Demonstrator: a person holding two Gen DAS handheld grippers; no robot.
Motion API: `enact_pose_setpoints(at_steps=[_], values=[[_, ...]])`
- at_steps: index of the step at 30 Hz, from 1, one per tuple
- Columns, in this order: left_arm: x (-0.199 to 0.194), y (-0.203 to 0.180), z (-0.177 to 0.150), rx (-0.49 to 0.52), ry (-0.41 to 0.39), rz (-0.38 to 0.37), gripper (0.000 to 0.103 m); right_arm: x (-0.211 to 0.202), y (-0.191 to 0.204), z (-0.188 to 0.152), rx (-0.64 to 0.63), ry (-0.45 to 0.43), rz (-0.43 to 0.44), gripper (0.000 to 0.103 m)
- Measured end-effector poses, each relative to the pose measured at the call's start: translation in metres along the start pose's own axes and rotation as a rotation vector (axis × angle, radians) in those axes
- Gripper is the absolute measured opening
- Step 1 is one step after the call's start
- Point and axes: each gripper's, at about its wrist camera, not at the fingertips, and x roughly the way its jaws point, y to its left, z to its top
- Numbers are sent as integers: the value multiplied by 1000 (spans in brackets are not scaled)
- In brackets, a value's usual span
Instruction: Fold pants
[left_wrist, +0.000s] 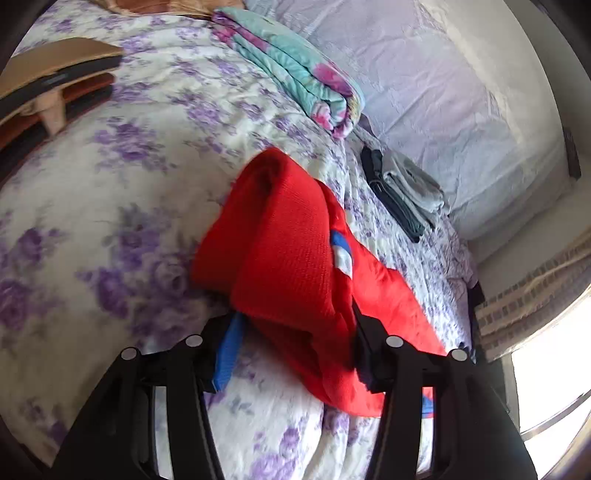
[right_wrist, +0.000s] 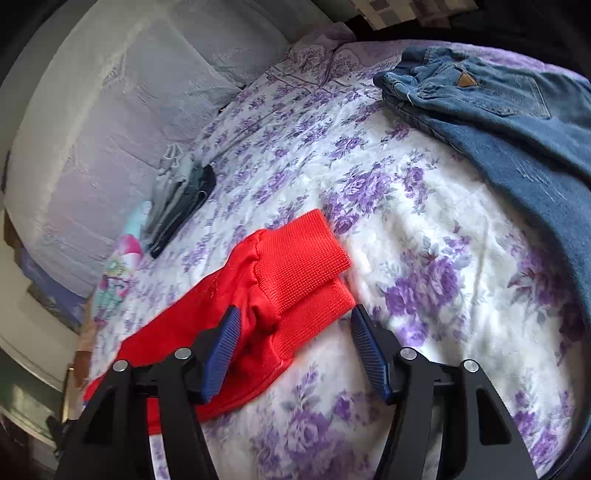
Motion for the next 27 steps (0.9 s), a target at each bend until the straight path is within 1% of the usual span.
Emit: enact_pose_setpoints(at_steps=[1, 4, 5, 6, 8, 11, 14, 15, 17, 18, 19, 21, 22, 24, 25, 26, 27], values=[[-6, 1, 1, -13, -1, -7, 50, -7, -3, 0, 10, -10, 0, 63], [-20, -3, 0, 6, -23, -11, 50, -30, -9, -1, 11, -81, -74, 64], [-24, -5, -1, 10, -28, -21, 50, -35, -9, -3, 3, -91, -79, 64], [-28, -7, -2, 9, -34, -31, 47, -38, -7, -4, -4, -98, -78, 64], [-35, -11, -1, 6, -41, -37, 45, -42, -2, -8, -11, -106, -62, 64], [-40, -16, -1, 8, -30, -35, 45, -42, 11, -14, -29, -89, -28, 64], [-45, -19, -1, 11, -27, -17, 45, -39, 23, -19, -61, -78, -20, 64], [-43, -20, -1, 15, -20, -9, 45, -38, 26, -21, -69, -75, -18, 64], [-37, -15, -2, -11, 0, -4, 45, -37, 30, -25, -76, -67, -9, 64], [-33, -13, -2, -29, 16, -17, 45, -37, 31, -26, -79, -62, -5, 64], [-27, -10, -2, -50, 43, -53, 45, -36, 33, -27, -83, -60, -5, 64], [-21, -13, -2, -59, 66, -84, 45, -35, 36, -29, -92, -56, -4, 64], [-19, -17, -3, -47, 64, -80, 43, -34, 38, -31, -97, -55, -3, 64], [-14, -28, -1, -4, 58, -61, 27, -33, 43, -33, -118, -51, -4, 64], [-12, -32, -1, 7, 59, -60, 23, -33, 46, -34, -129, -49, -3, 64], [-10, -38, 0, 24, 62, -70, 12, -33, 49, -35, -139, -49, 1, 62], [-8, -42, 0, 40, 62, -76, 10, -34, 52, -36, -151, -50, 7, 60]])
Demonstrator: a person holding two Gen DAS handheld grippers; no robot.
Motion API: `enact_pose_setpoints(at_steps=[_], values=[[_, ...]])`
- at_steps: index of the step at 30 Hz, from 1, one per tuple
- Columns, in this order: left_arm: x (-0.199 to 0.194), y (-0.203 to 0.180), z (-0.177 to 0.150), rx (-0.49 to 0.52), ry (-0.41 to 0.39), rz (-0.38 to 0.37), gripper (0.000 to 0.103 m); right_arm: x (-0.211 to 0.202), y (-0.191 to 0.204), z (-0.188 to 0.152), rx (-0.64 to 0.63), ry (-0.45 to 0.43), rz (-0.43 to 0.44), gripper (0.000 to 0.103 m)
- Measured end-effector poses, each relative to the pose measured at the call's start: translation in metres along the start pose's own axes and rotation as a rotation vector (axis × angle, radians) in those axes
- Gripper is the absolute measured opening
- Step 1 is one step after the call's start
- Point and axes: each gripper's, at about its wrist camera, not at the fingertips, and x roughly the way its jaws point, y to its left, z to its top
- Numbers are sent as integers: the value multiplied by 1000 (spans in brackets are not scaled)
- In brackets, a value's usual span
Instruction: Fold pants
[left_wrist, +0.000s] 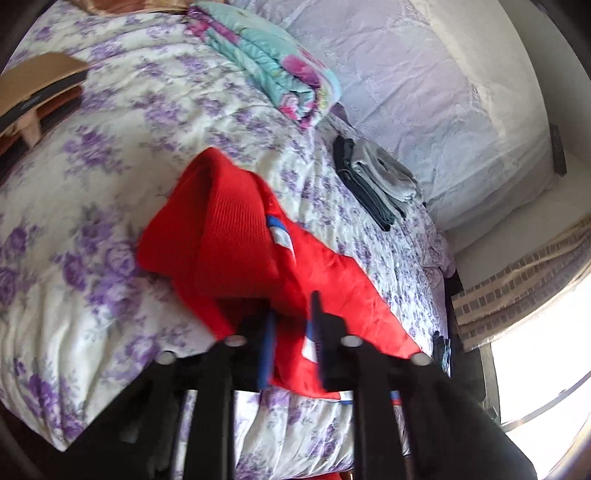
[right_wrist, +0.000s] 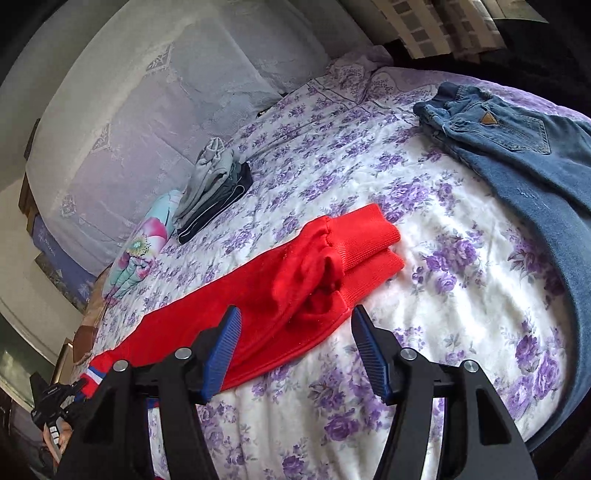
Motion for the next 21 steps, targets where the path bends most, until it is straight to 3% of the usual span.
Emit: enact_pose_setpoints(at_steps=[6, 15, 16, 18, 19, 21], values=[[0, -10, 6, 28, -33, -21, 8, 1, 2, 4, -18, -4, -31, 53], [6, -25, 27, 46, -41, -40, 8, 44, 5, 10, -16, 120, -38, 50], [8, -27, 31, 50, -45, -41, 8, 50, 5, 11, -10, 135, -42, 47], [9, -31, 36, 55, -51, -45, 8, 59, 6, 11, -10, 154, -23, 28], [9, -33, 37, 55, -54, -45, 8, 61, 8, 12, -10, 157, 1, 5], [11, -37, 43, 59, -61, -43, 8, 60, 14, 19, -22, 136, 30, 4]])
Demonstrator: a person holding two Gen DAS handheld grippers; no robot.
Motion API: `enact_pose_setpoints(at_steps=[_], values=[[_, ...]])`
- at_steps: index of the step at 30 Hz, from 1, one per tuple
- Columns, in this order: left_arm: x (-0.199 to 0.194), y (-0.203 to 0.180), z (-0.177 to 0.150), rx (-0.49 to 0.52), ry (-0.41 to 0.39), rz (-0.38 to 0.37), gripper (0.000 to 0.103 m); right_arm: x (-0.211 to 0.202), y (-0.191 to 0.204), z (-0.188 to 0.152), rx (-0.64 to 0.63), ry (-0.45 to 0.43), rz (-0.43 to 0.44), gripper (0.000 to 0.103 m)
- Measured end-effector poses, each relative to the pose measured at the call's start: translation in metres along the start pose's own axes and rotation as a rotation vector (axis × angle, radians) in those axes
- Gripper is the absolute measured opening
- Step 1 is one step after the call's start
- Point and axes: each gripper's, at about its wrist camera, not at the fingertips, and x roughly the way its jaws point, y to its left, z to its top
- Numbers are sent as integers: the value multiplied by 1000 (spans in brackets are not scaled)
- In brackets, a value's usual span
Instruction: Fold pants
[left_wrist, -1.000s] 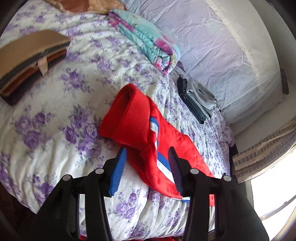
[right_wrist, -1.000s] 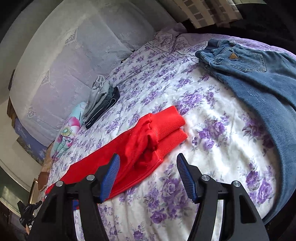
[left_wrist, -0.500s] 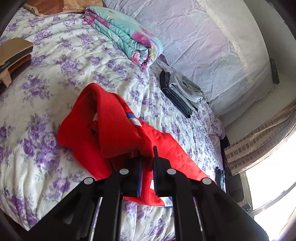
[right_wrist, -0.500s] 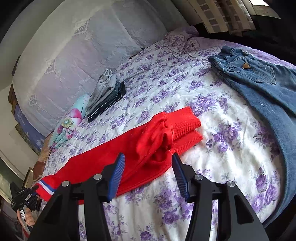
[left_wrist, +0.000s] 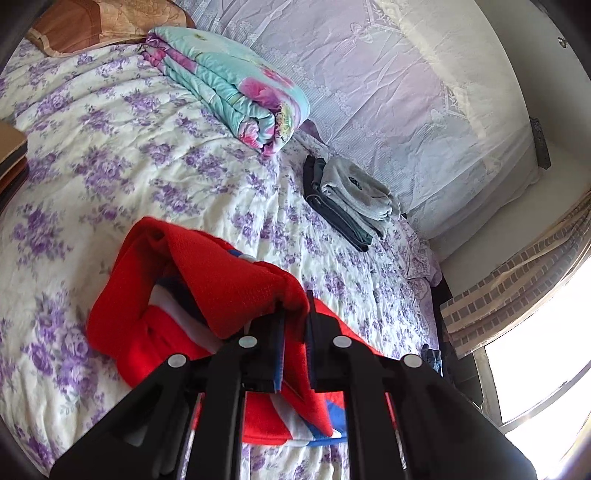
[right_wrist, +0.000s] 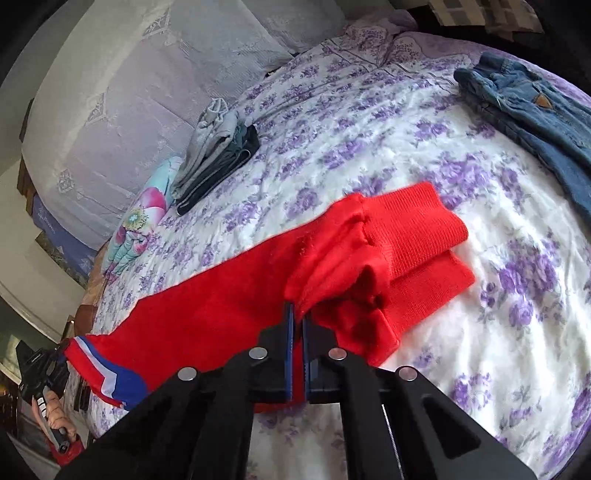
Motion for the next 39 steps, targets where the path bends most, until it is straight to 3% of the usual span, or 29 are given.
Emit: enact_pose_setpoints(at_steps=[5, 9, 10, 11, 12, 13, 14, 16, 17, 19, 22, 30, 31, 34, 37, 39], values=[[21, -11, 31, 24, -38, 32, 8, 12, 24, 56, -52, -29, 47, 4], [60, 1, 90, -30, -128, 82, 9, 71, 29, 138, -11, -38, 17, 5], [73, 9, 103, -58, -142, 95, 11, 89, 26, 156, 3, -25, 17, 15], [93, 15, 116, -89, -111, 137, 18, 106, 25, 172, 18, -6, -20, 36], [109, 23, 123, -133, -59, 190, 18, 111, 24, 177, 44, -9, -91, 46], [119, 31, 122, -188, -14, 227, 20, 107, 24, 173, 65, -46, -111, 53], [125, 41, 114, -226, 29, 221, 25, 98, 23, 166, 71, -97, -72, 58], [123, 46, 100, -179, 54, 156, 41, 84, 25, 150, 20, -117, -63, 64], [115, 46, 91, -126, 45, 186, 49, 79, 24, 142, -12, -123, -97, 64], [98, 46, 78, -53, -5, 254, 55, 71, 14, 133, -43, -128, -162, 64], [78, 52, 69, 0, -48, 296, 64, 73, -6, 134, -7, -96, -187, 64], [57, 102, 74, -87, -55, 353, 64, 144, -34, 140, 227, 70, -90, 63], [62, 107, 74, -83, -42, 376, 64, 152, -34, 140, 245, 75, -89, 61], [77, 122, 70, -95, 2, 418, 64, 160, -19, 143, 170, 50, -117, 23], [87, 119, 70, -42, 3, 454, 64, 146, -3, 147, 37, -30, -202, 20], [93, 114, 67, 14, 9, 483, 72, 141, -6, 147, -6, -51, -300, 20]])
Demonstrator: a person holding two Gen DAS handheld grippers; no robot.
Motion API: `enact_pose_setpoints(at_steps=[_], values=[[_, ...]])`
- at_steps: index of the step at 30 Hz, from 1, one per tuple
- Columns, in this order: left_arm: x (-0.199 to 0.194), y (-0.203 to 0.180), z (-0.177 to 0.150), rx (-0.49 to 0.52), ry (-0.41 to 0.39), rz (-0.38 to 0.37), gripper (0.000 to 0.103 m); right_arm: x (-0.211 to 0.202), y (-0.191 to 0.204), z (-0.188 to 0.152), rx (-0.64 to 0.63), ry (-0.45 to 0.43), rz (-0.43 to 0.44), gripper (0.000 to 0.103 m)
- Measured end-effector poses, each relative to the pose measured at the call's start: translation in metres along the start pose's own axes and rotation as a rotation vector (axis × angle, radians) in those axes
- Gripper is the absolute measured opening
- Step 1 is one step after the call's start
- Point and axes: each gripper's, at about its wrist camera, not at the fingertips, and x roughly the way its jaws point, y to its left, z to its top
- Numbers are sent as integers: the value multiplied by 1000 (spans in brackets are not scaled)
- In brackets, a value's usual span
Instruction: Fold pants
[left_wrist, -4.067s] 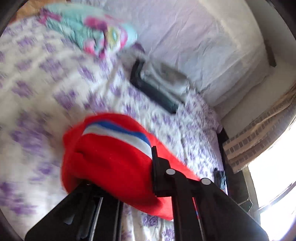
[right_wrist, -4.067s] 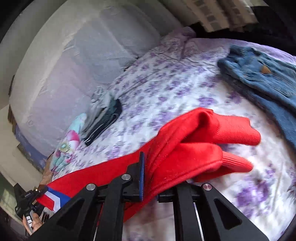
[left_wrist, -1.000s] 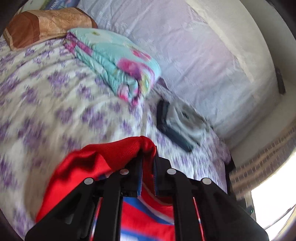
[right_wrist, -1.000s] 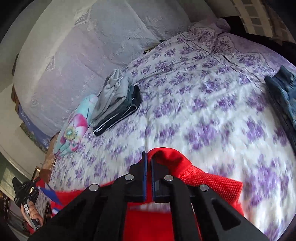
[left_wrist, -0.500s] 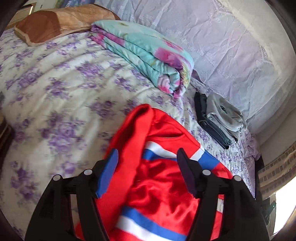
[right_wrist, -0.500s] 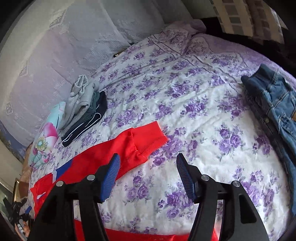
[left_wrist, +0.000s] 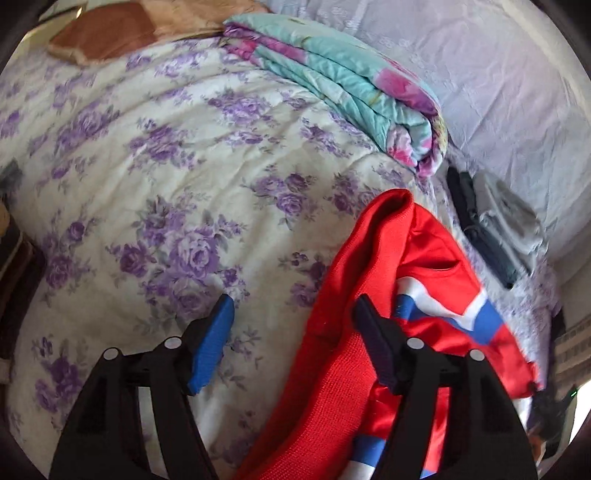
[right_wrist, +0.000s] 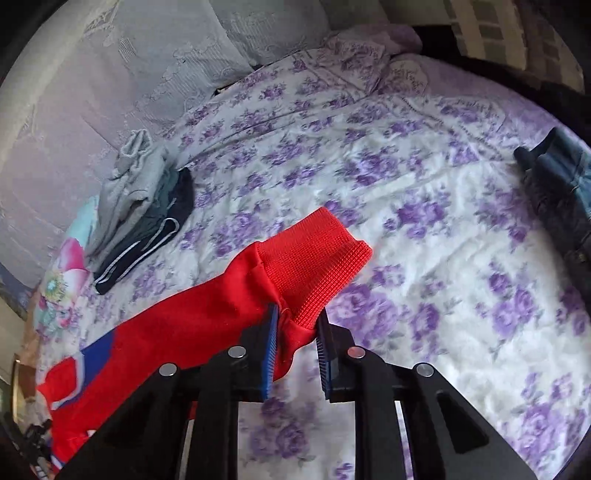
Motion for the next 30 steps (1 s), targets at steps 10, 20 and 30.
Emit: enact_pose_setpoints(at_steps=[10, 20, 30], values=[[-45, -17, -18, 84, -138, -114, 76, -58, -19, -15, 20, -74, 57, 47], [-5, -34, -31, 148, 3, -32, 79, -42, 20, -80, -200, 40, -27, 72], [-26, -18, -50, 77, -39, -70, 86, -68, 68, -153, -392, 104, 71, 93]])
